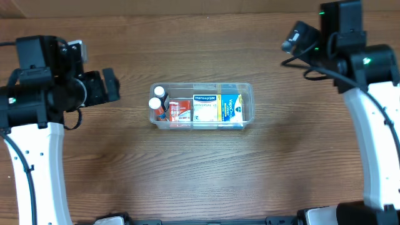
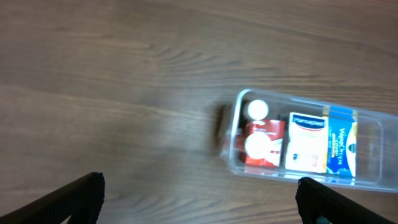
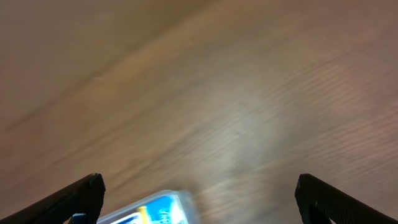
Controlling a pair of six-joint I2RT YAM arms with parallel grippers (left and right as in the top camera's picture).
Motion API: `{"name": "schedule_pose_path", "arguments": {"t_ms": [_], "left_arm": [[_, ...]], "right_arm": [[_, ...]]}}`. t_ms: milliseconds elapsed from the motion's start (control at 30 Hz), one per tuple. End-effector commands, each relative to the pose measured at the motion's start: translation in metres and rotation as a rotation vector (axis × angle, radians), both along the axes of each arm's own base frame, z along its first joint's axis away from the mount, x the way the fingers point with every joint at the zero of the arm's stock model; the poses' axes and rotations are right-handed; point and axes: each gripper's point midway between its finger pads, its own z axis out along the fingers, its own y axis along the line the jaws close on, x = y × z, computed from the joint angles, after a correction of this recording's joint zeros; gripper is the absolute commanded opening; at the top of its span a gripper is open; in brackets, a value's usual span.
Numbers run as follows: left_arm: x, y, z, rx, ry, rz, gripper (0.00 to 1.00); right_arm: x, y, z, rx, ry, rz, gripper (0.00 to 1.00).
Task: Pack container
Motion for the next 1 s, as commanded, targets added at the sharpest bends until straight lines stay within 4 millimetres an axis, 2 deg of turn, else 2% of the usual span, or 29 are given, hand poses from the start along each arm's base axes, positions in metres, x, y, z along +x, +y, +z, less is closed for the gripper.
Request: {"name": "schedule_pose_path", "arguments": {"t_ms": [0, 100, 200, 333, 400, 467, 533, 633, 667, 767, 967], "left_arm": [[0.015, -0.021, -0.014, -0.013, 0.03, -0.076, 1.0], [0.025, -0.021, -0.033, -0.019, 0.083, -0.078, 1.0], [0.022, -0.021, -0.039, -0.022, 0.117, -0.077, 1.0], [-0.003, -0.023, -0.016, 0.031, 0.06, -0.106, 1.0], [-0.029, -0.032, -0.001, 0.06, -0.029, -0.13, 1.0], [-0.055, -0.039, 0.0, 0.06, -0.102, -0.146, 1.0], [-0.089, -0.038, -0.004, 0.06, -0.218, -0.137, 1.0], [-0.133, -0.022, -0.012, 0.048, -0.373, 0.017, 1.0], [-0.144, -0.018, -0.015, 0.053, -0.416, 0.044, 1.0], [-0.155, -0.019, -0.017, 0.045, -0.483, 0.04, 1.0], [-0.18, -0.019, -0.053, 0.052, -0.309, 0.035, 1.0]], "right_arm": [[-0.005, -0.025, -0.033, -0.003, 0.091, 0.029, 1.0], [-0.016, -0.032, -0.06, -0.026, 0.171, 0.05, 1.0], [-0.027, -0.032, -0.07, -0.023, 0.228, 0.051, 1.0], [-0.055, -0.031, -0.057, -0.017, 0.246, 0.045, 1.0], [-0.078, -0.03, -0.046, -0.005, 0.181, 0.022, 1.0], [-0.1, -0.029, -0.052, -0.003, 0.124, 0.022, 1.0], [-0.139, -0.028, -0.081, -0.004, 0.093, 0.022, 1.0], [-0.169, -0.027, -0.102, -0.007, 0.045, 0.022, 1.0], [-0.173, -0.027, -0.102, -0.008, 0.018, 0.021, 1.0], [-0.178, -0.027, -0.099, -0.009, -0.006, 0.022, 1.0], [-0.177, -0.027, -0.105, -0.008, 0.02, 0.022, 1.0]]}}
